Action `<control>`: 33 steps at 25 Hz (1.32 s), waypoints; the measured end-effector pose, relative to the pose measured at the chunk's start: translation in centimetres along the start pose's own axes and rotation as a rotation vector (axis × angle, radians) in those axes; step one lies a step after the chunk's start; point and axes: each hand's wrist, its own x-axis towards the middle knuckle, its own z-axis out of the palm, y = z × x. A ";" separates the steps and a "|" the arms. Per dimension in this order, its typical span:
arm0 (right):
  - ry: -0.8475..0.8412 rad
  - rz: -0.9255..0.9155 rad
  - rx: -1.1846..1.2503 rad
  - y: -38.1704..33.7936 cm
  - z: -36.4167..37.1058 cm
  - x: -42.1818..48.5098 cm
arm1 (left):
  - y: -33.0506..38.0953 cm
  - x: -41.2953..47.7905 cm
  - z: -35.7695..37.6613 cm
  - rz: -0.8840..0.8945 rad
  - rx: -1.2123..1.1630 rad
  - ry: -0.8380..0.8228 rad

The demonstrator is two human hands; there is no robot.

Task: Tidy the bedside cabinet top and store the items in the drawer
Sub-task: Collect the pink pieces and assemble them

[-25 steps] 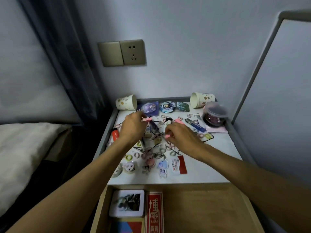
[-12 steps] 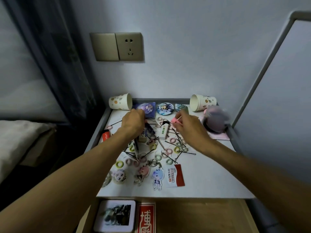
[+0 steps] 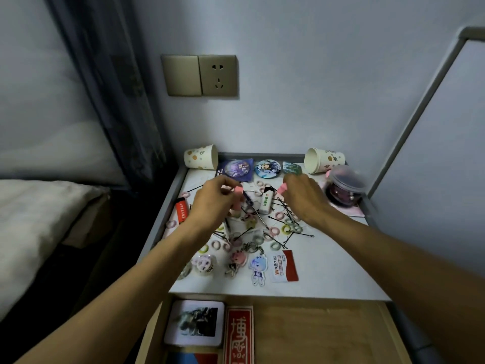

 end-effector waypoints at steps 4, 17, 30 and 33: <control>0.157 -0.080 0.179 -2.5 -3.7 -4.7 | 1.7 -5.6 -1.1 -0.076 -0.166 -0.089; -0.160 0.089 1.144 -7.1 -4.9 -21.2 | -1.4 -16.0 -1.0 -0.102 -0.322 -0.220; -0.163 0.146 1.163 -6.3 -3.6 -20.5 | -1.3 -15.3 -0.1 -0.158 -0.356 -0.140; -0.153 0.183 1.237 -6.1 -3.6 -20.9 | -1.2 -15.8 0.2 -0.140 -0.373 -0.072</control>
